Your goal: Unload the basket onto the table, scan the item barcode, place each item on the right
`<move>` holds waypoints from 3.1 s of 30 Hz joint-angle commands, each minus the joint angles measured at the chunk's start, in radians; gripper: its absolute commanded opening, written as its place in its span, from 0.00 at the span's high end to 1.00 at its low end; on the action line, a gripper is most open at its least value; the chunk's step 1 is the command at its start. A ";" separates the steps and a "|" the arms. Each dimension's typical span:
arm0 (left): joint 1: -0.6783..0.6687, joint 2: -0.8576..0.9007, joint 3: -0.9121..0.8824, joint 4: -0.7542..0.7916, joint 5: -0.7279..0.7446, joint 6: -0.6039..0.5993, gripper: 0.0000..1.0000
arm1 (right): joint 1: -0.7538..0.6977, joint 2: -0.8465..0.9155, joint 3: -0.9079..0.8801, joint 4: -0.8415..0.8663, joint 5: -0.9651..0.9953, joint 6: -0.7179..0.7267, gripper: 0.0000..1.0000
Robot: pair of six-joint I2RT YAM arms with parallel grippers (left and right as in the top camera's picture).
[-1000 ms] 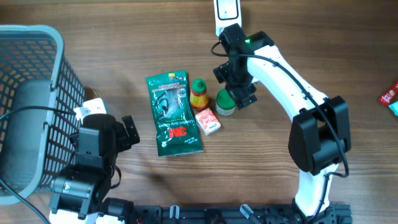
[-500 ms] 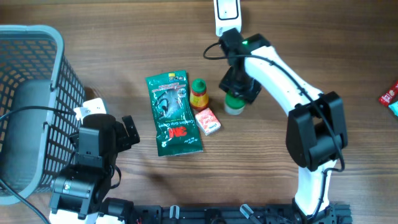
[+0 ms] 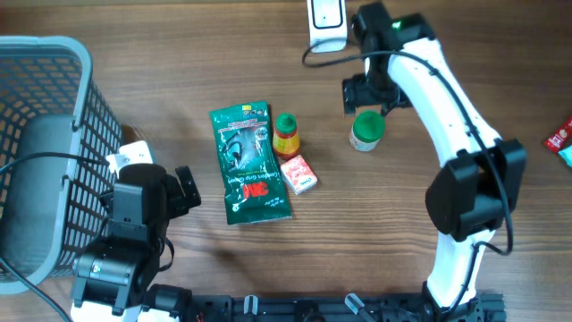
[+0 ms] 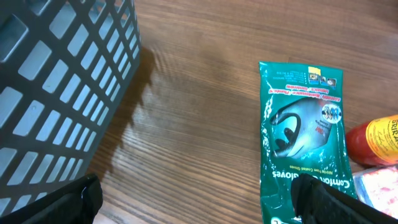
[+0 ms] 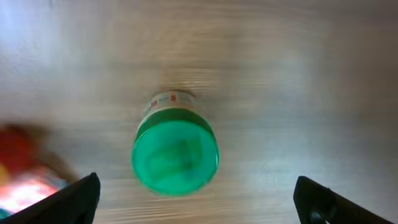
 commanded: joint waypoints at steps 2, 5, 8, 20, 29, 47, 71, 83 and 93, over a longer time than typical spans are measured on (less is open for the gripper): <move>0.005 -0.005 0.000 0.002 0.009 -0.009 0.00 | -0.027 -0.070 0.053 -0.146 -0.028 0.869 0.00; 0.005 -0.005 0.000 0.002 0.009 -0.009 0.00 | -0.030 -0.069 -0.016 -0.150 -0.106 1.214 0.00; 0.005 -0.005 0.000 0.002 0.009 -0.009 0.00 | -0.029 -0.069 -0.138 0.035 -0.171 1.239 0.00; 0.005 -0.005 0.000 0.002 0.009 -0.009 0.00 | -0.031 -0.070 -0.454 0.404 -0.233 1.142 0.28; 0.005 -0.005 0.000 0.002 0.009 -0.009 0.00 | -0.031 -0.074 -0.401 0.397 -0.339 -0.078 0.22; 0.005 -0.005 0.000 0.002 0.009 -0.009 0.00 | -0.041 -0.180 -0.165 0.060 -0.207 0.816 0.00; 0.005 -0.005 0.000 0.002 0.009 -0.009 0.00 | -0.043 -0.117 -0.475 0.494 -0.232 0.713 0.42; 0.005 -0.005 0.000 0.002 0.009 -0.009 0.00 | -0.062 -0.126 -0.274 0.292 -0.316 0.114 0.00; 0.005 -0.005 0.000 0.002 0.009 -0.009 0.00 | -0.062 -0.061 -0.228 0.193 -0.229 0.615 0.01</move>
